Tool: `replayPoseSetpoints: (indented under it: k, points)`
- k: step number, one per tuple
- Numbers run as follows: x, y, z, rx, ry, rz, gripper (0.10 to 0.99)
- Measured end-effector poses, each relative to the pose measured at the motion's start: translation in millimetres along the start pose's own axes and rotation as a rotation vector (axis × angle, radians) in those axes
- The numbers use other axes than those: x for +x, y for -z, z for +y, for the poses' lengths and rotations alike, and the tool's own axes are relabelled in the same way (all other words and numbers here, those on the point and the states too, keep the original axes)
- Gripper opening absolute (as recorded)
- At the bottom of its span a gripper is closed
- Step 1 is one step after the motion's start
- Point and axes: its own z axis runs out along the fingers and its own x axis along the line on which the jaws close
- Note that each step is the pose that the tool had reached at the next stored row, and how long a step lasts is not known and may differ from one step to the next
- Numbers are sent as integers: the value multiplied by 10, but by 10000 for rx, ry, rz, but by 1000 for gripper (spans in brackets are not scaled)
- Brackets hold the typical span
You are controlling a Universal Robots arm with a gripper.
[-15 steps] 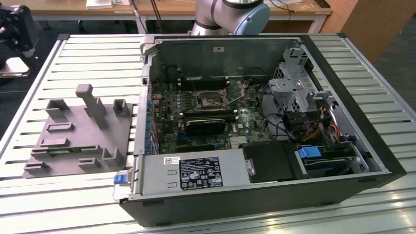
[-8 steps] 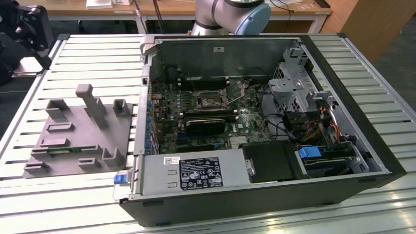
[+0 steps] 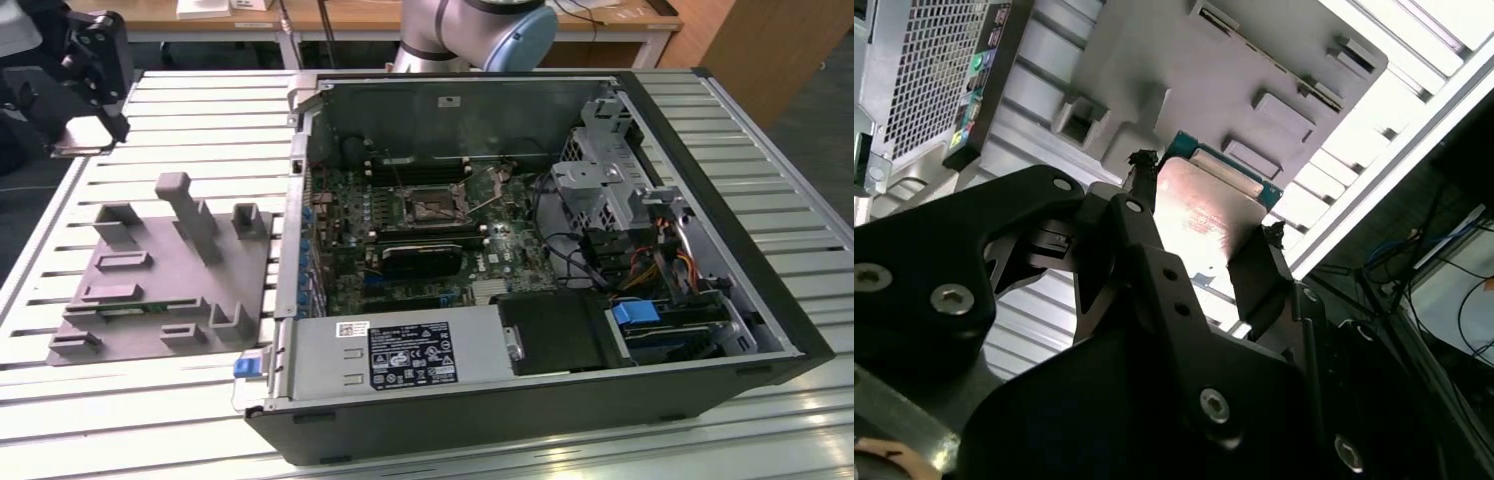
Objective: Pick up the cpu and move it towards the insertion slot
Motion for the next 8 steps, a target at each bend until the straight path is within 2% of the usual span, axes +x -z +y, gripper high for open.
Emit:
replayPoseSetpoints:
  k: [8]
  points:
    - [-204,-5,-2,0,-1,0,537]
